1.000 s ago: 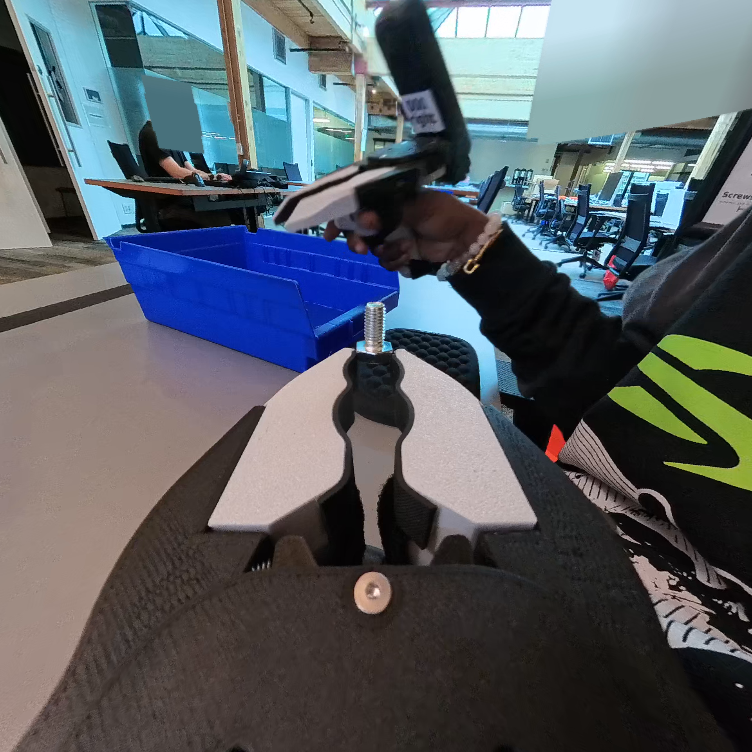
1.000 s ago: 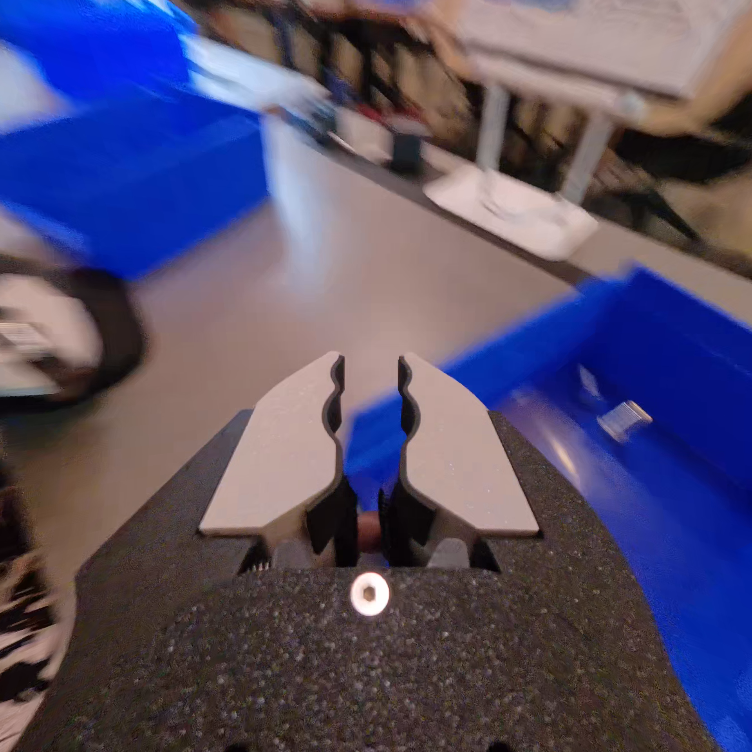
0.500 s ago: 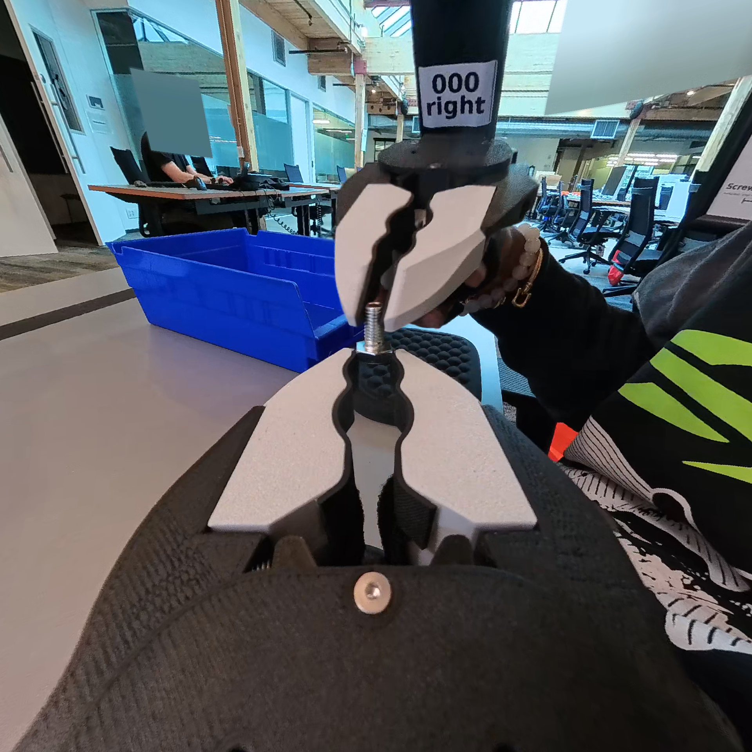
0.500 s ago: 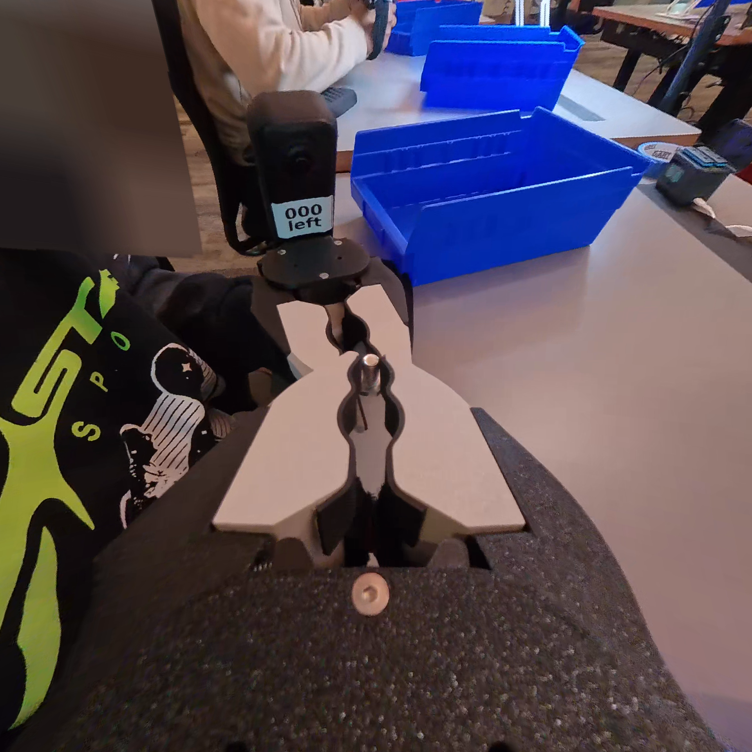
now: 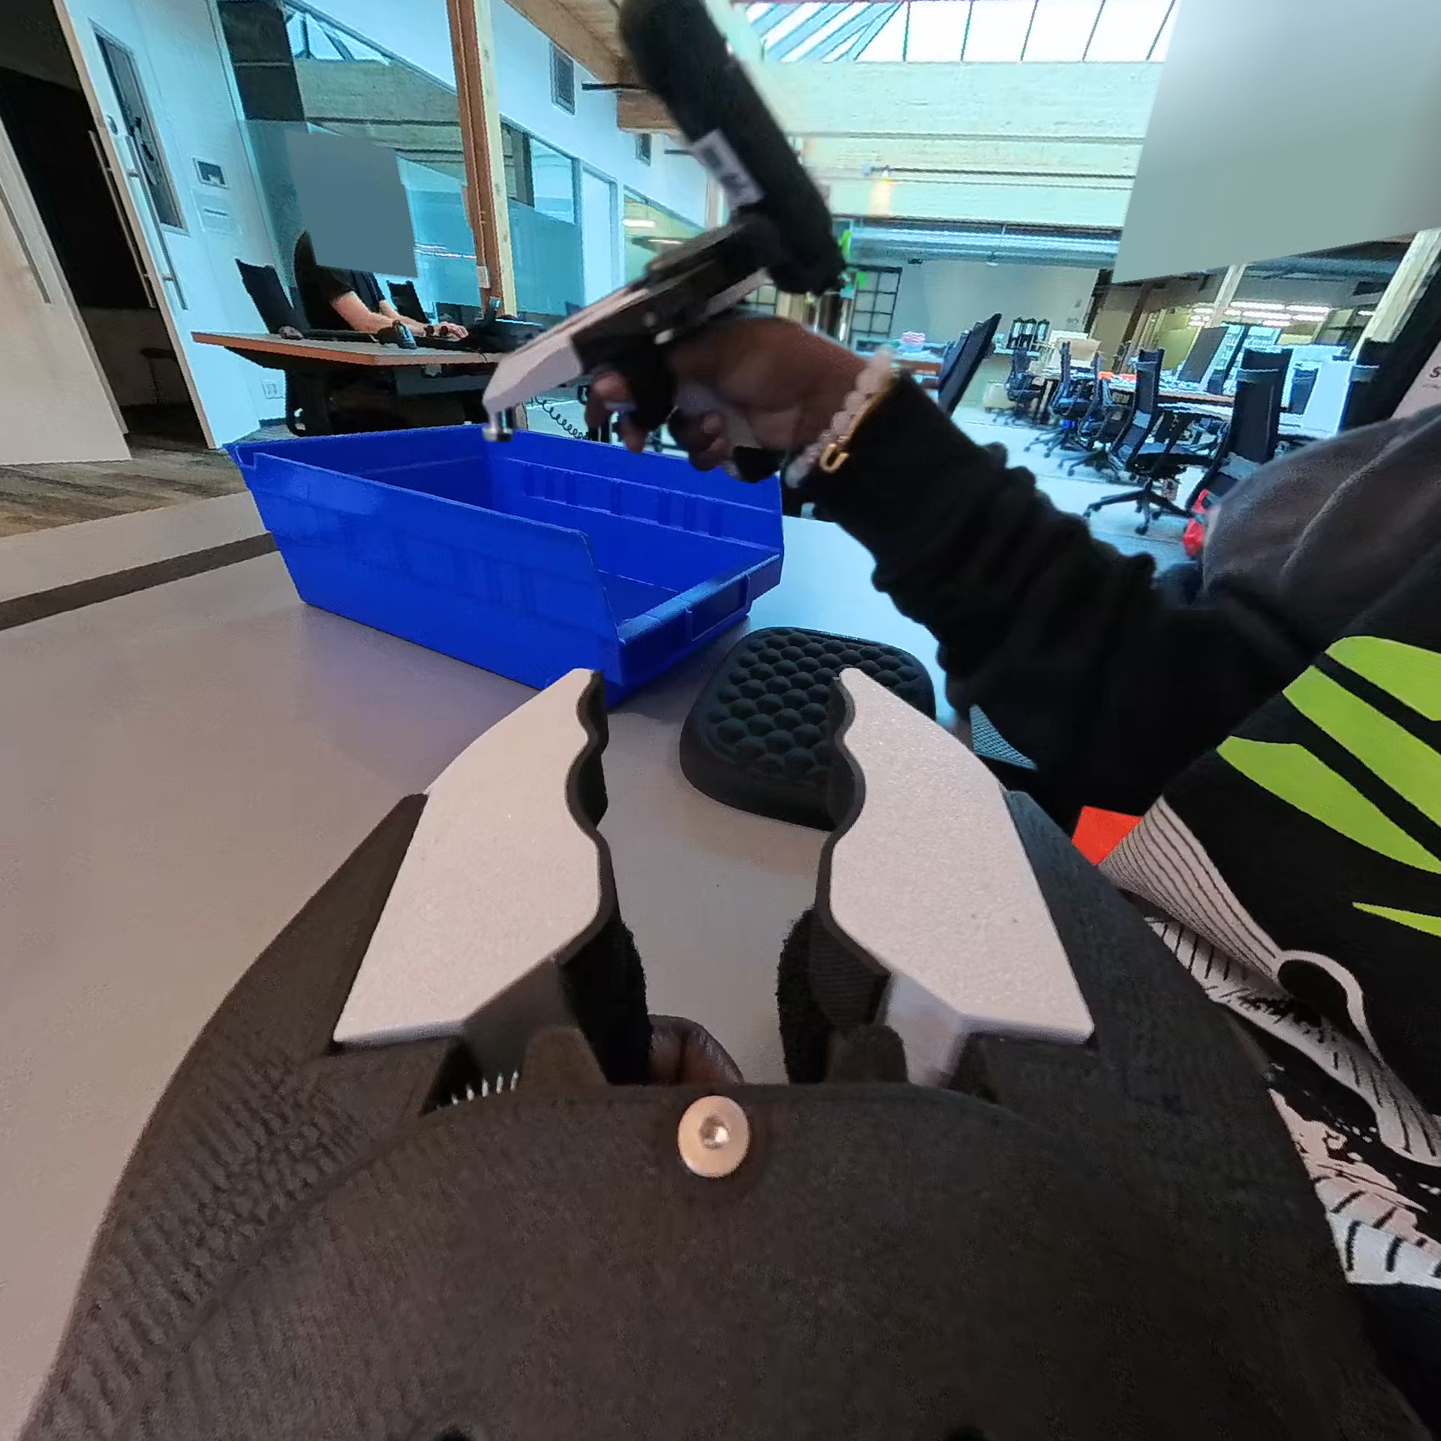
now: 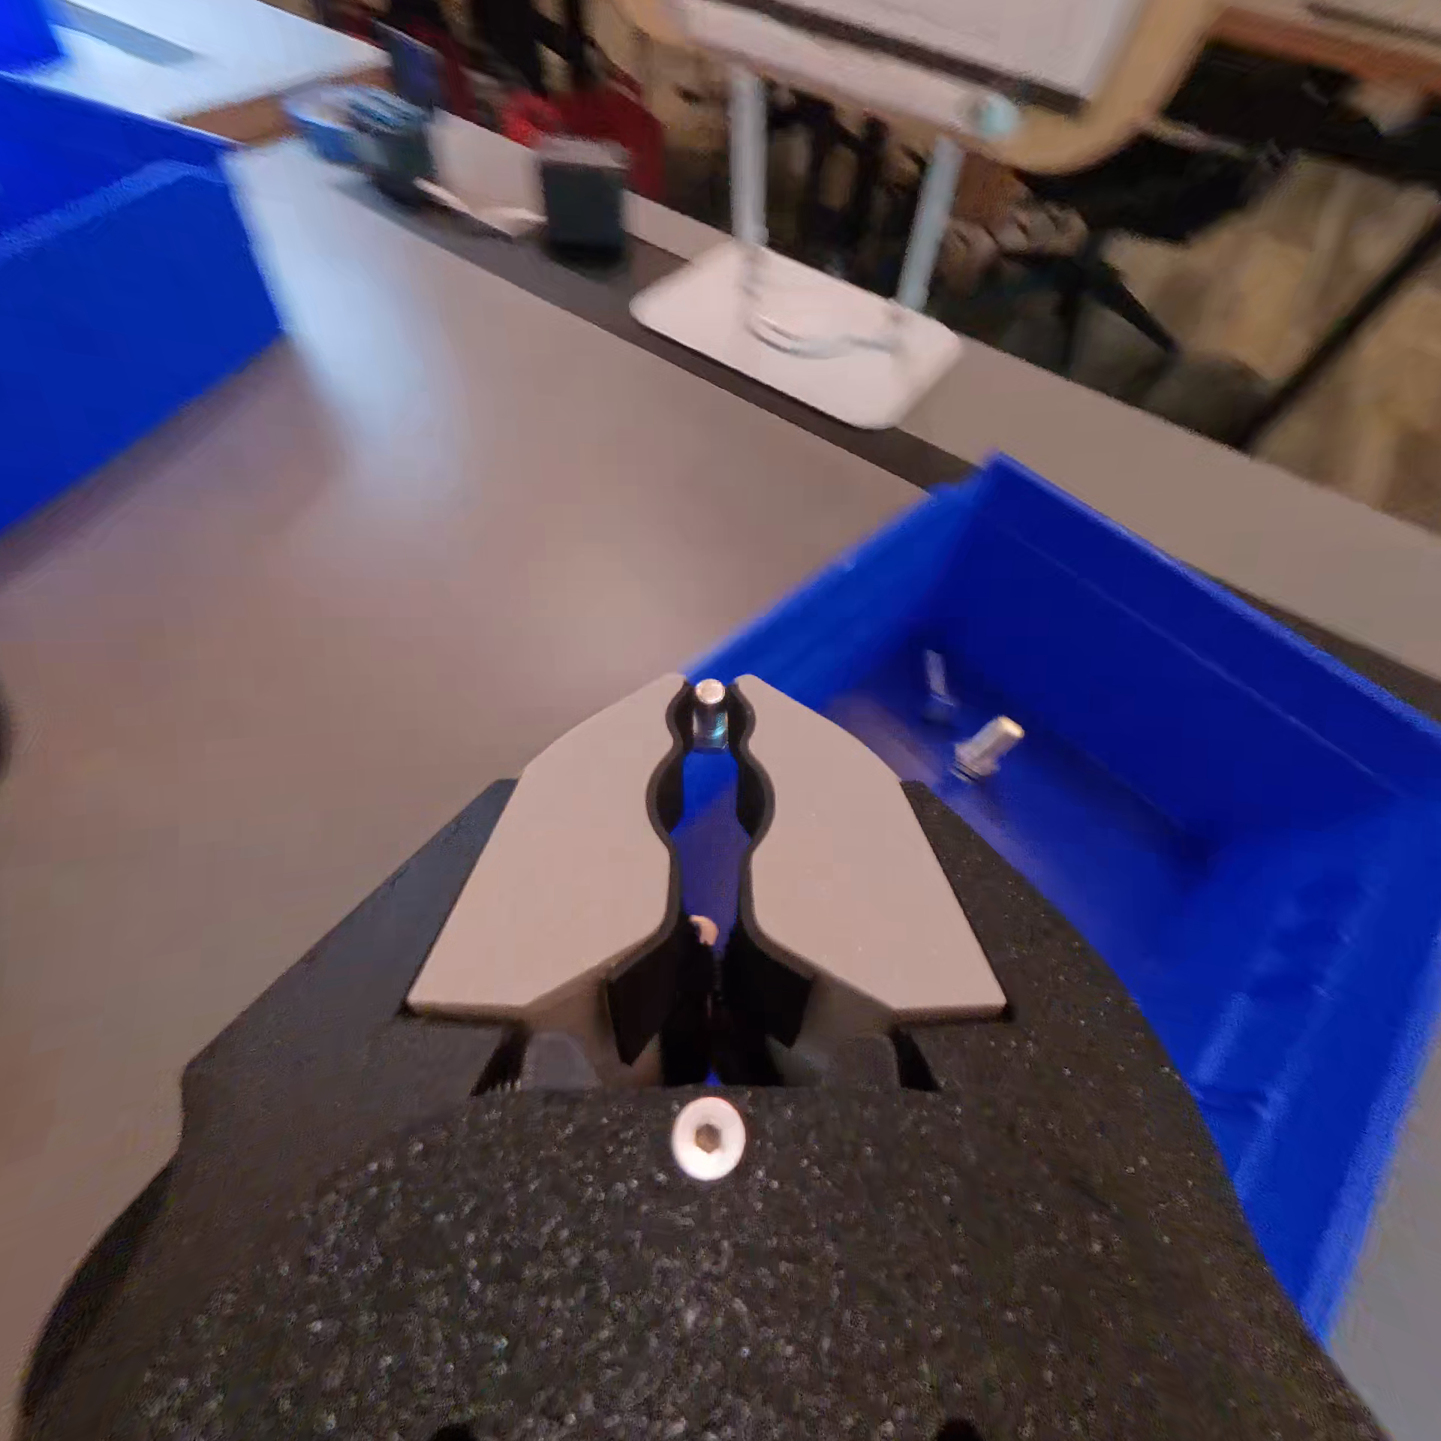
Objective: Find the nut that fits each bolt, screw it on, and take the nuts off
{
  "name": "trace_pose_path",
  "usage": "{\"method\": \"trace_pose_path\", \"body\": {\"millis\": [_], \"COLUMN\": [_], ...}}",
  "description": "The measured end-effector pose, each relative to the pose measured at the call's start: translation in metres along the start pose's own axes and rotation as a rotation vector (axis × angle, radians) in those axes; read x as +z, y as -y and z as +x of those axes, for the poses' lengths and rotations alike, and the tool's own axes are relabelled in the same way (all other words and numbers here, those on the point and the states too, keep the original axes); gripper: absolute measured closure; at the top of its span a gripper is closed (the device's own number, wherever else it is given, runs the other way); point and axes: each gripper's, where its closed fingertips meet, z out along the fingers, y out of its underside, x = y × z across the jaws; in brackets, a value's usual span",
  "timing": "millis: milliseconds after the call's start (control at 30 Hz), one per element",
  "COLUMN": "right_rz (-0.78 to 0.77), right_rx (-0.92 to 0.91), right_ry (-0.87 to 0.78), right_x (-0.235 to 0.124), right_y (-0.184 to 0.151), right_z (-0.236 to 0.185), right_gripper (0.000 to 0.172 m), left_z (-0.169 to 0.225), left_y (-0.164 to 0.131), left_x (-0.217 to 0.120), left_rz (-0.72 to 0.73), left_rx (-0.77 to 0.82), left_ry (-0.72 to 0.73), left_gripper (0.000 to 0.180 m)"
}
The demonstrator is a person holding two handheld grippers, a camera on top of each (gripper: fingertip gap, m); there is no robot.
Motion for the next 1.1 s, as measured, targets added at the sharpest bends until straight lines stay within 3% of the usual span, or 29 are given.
{"method": "trace_pose_path", "body": {"millis": [133,300,733,933,1100], "right_rz": [-0.148,-0.284,-0.367,-0.135,0.246], "right_rx": [0.114,0.217,0.285,0.215,0.1], "right_ry": [-0.159,-0.242,-0.256,-0.262,-0.091], "right_x": [0.031,0.06,0.087,0.056,-0.004], "right_y": [-0.033,-0.073,-0.108,-0.052,0.008], "right_z": [0.076,0.125,0.137,0.114,0.022], "right_gripper": [0.163,0.163,0.163,0.153,0.143], "left_z": [-0.001,-0.001,-0.001,-0.002,-0.004], "left_y": [0.0,0.0,0.0,0.0,0.001], "left_x": [0.0,0.0,-0.001,-0.001,-0.001], "left_rz": [0.001,-0.001,0.007,0.008,0.011], "left_rx": [-0.008,-0.011,-0.016,-0.02,-0.026], "left_ry": [0.001,-0.003,-0.003,0.0,0.011], "left_gripper": [0.126,0.126,0.126,0.126,0.127]}}
